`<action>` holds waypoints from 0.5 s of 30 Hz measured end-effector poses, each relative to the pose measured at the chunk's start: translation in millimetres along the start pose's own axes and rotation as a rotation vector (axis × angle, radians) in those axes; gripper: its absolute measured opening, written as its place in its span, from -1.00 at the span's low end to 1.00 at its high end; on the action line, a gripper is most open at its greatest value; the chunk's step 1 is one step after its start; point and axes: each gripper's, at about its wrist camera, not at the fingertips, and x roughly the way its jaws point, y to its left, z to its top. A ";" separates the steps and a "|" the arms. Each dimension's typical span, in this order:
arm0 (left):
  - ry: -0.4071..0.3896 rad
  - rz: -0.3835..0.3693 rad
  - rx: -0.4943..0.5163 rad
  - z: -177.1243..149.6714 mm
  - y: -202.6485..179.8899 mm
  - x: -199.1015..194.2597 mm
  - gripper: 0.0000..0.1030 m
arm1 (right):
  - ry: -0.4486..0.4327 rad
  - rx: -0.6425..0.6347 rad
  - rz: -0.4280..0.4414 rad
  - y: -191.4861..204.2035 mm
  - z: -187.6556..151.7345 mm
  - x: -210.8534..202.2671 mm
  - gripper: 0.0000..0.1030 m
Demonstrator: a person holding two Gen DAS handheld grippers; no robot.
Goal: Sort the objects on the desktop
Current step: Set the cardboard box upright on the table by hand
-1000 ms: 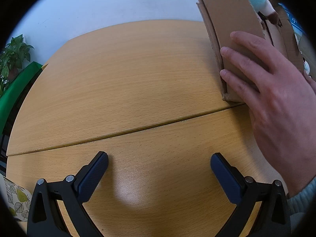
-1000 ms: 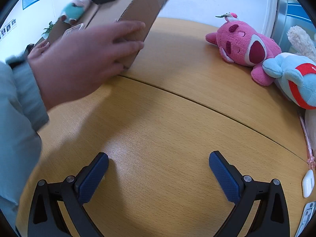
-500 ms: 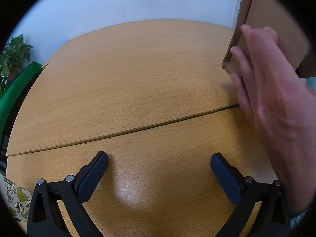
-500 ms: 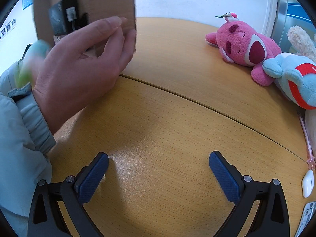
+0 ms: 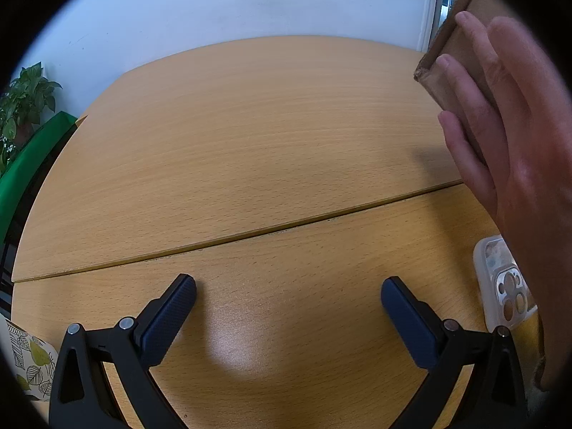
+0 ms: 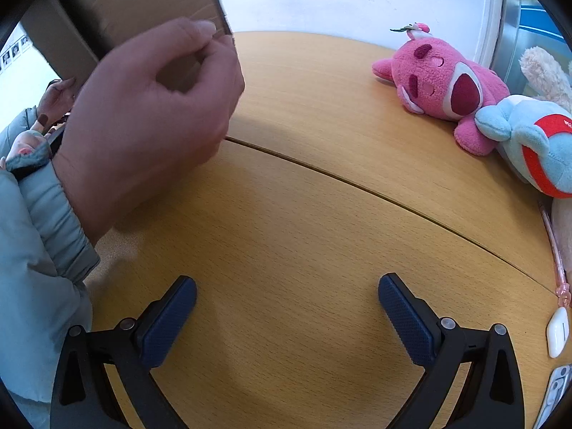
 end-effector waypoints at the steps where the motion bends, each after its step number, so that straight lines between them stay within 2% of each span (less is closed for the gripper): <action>1: 0.000 0.000 0.000 -0.4 -0.4 -0.2 1.00 | 0.000 0.000 0.000 0.6 -1.1 -1.1 1.00; 15: -0.001 0.004 -0.005 -4.9 -4.6 -1.4 1.00 | 0.002 -0.001 0.000 4.2 -2.9 -5.4 1.00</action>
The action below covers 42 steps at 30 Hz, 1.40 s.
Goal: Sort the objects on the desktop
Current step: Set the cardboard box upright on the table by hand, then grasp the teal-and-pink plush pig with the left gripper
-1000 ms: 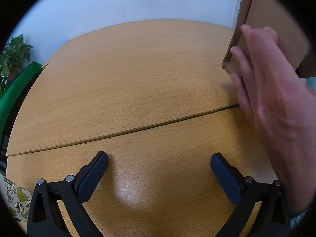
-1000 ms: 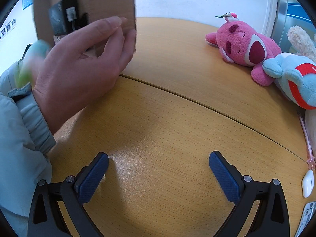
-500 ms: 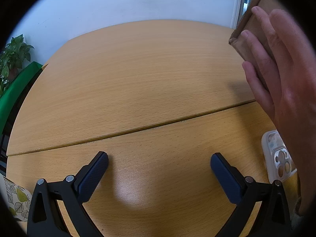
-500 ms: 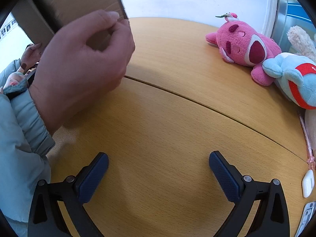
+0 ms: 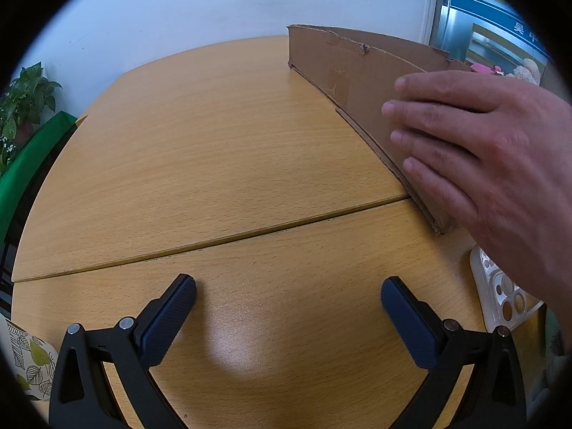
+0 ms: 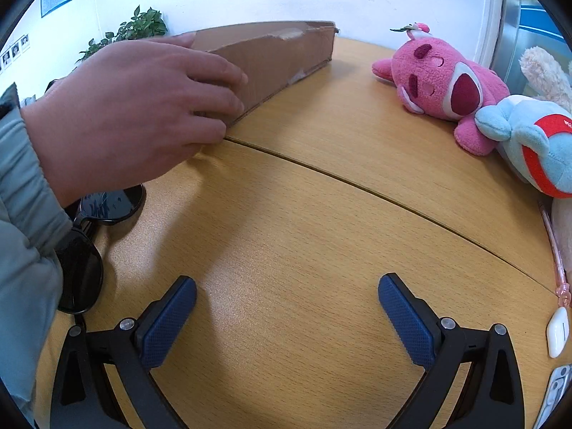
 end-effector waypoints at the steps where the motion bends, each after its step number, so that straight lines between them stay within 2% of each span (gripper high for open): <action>1: 0.000 0.000 0.000 -0.6 -0.5 -0.2 1.00 | 0.000 0.000 0.000 -0.7 0.6 0.9 1.00; 24: 0.000 0.008 -0.011 -1.9 -2.6 -0.6 1.00 | -0.001 0.005 -0.003 -1.0 0.5 1.7 1.00; 26: -0.001 0.009 -0.013 -2.8 -4.2 -1.7 1.00 | -0.002 0.041 -0.026 -1.9 4.2 6.6 1.00; 29: 0.000 0.023 -0.036 -1.7 -0.5 5.1 1.00 | -0.003 0.183 -0.131 3.9 9.5 12.2 1.00; 31: 0.001 0.044 -0.066 -1.1 -0.7 3.8 1.00 | -0.001 0.222 -0.161 11.0 1.6 5.9 1.00; 33: 0.006 0.064 -0.097 1.0 -1.0 -3.2 1.00 | 0.016 0.268 -0.186 13.3 -0.9 -0.1 1.00; 36: 0.041 0.045 -0.074 -6.0 -14.1 -11.1 0.99 | 0.065 0.363 -0.250 17.9 -3.0 -8.6 0.98; 38: 0.019 0.082 -0.115 -11.4 -20.0 -27.7 0.99 | -0.079 0.286 -0.265 47.5 -5.8 -42.9 0.95; 40: -0.112 0.103 -0.162 -13.8 -30.8 -67.9 0.99 | -0.201 0.208 -0.340 77.8 -4.0 -83.2 1.00; 42: -0.232 0.130 -0.212 -12.1 -45.1 -110.4 0.99 | -0.263 0.196 -0.404 100.8 3.1 -118.7 1.00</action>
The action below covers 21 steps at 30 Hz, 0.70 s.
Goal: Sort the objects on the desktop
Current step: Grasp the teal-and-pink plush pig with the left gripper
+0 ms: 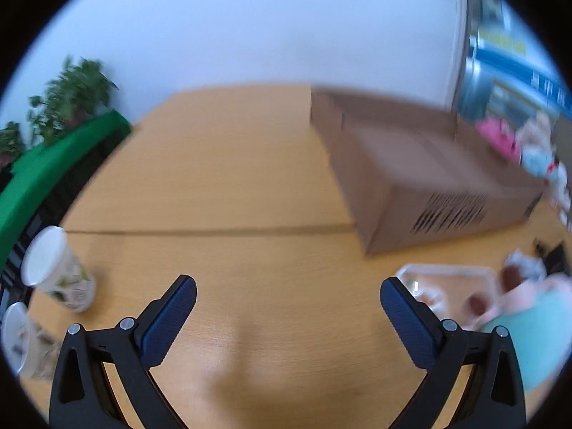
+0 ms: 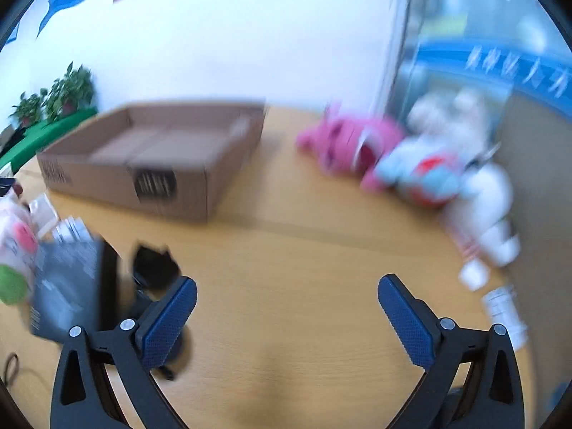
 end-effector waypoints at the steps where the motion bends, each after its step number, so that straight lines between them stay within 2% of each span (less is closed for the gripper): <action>1: -0.050 -0.001 -0.024 4.7 -6.7 -19.5 0.99 | -0.018 0.006 0.006 5.3 8.6 -14.3 1.00; 2: -0.100 -0.014 -0.042 9.2 -15.7 -39.2 0.99 | -0.033 0.010 0.040 12.5 18.1 -28.2 1.00; 4: -0.181 -0.086 -0.042 14.1 -40.3 -73.8 0.99 | -0.079 0.000 0.145 35.5 30.2 -55.0 1.00; 7: -0.205 -0.224 -0.011 11.4 -75.7 -96.5 0.99 | -0.092 -0.040 0.205 86.3 39.7 -84.1 1.00; 9: -0.180 -0.297 0.022 4.8 -102.5 -98.4 0.99 | -0.057 -0.084 0.275 127.2 42.1 -86.5 1.00; 11: -0.136 -0.333 0.038 -11.0 -121.2 -93.6 0.99 | -0.023 -0.123 0.329 163.2 38.9 -84.3 1.00; 15: -0.028 -0.417 0.005 -32.3 -136.3 -74.0 0.99 | 0.047 -0.235 0.437 237.5 14.7 -74.8 1.00; 18: -0.003 -0.450 -0.015 -43.5 -134.9 -67.3 0.99 | 0.083 -0.280 0.488 271.0 1.9 -66.0 1.00; 21: 0.030 -0.424 -0.029 -50.2 -133.7 -56.5 0.99 | 0.114 -0.309 0.480 295.7 -4.8 -50.2 1.00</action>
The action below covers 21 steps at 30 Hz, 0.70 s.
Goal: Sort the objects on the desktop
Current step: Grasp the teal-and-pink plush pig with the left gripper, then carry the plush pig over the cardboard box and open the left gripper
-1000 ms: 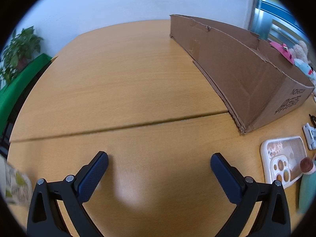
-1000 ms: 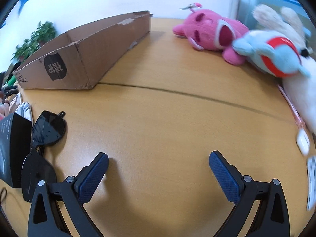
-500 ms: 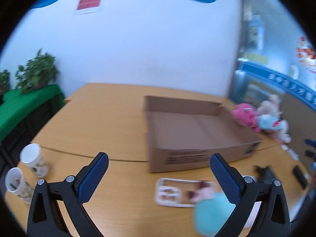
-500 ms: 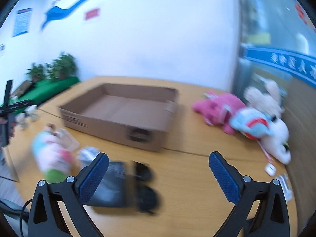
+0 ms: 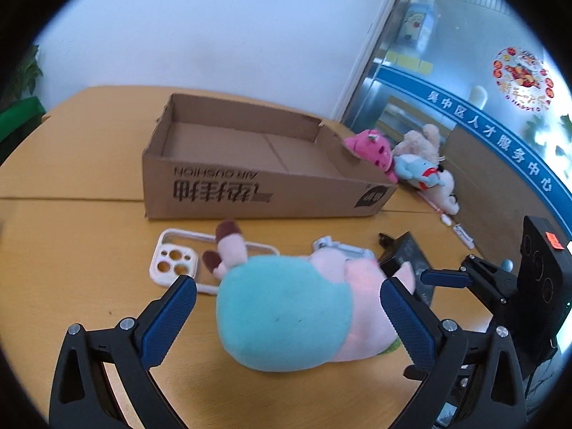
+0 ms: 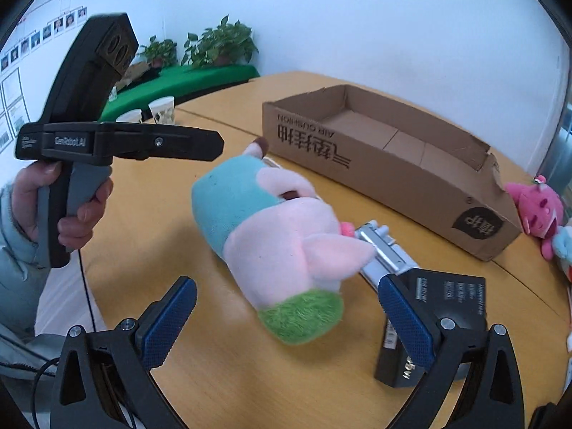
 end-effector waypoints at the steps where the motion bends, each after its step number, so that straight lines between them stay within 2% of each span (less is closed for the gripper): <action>1: 0.009 -0.001 -0.008 -2.1 2.2 4.4 0.99 | 0.013 -0.004 -0.008 1.8 0.9 8.1 1.00; 4: 0.054 -0.016 -0.044 -9.8 16.7 15.9 0.99 | 0.060 0.015 0.002 0.4 2.9 29.6 1.00; 7: 0.112 -0.028 -0.088 -13.6 33.5 24.0 0.99 | 0.112 0.054 0.095 2.2 4.7 48.0 1.00; 10: 0.104 -0.048 -0.112 -11.6 47.1 18.2 0.99 | 0.059 0.018 0.221 13.2 7.3 38.1 0.99; 11: 0.103 -0.056 -0.119 -10.7 50.7 17.6 0.99 | 0.036 0.009 0.237 13.3 7.6 35.4 0.99; 13: 0.109 -0.089 -0.133 -10.0 55.1 21.2 0.99 | 0.021 0.004 0.174 9.2 5.7 37.2 0.99; 14: 0.123 -0.111 -0.133 -9.9 54.9 26.1 0.97 | 0.042 0.014 0.137 5.3 3.9 44.8 0.99; 16: 0.132 -0.137 -0.126 -10.7 51.2 34.1 0.94 | 0.097 0.053 0.127 -2.9 -0.2 61.3 0.98; 17: 0.124 -0.137 -0.117 -10.3 48.5 35.4 0.87 | 0.119 0.072 0.150 -5.2 -3.1 69.8 0.90; 19: 0.127 -0.134 -0.117 -9.9 45.4 34.6 0.76 | 0.125 0.079 0.187 -7.5 -4.5 75.8 0.53; 21: 0.128 -0.123 -0.130 -8.8 43.2 30.9 0.60 | 0.119 0.082 0.191 -9.2 -3.7 78.0 0.40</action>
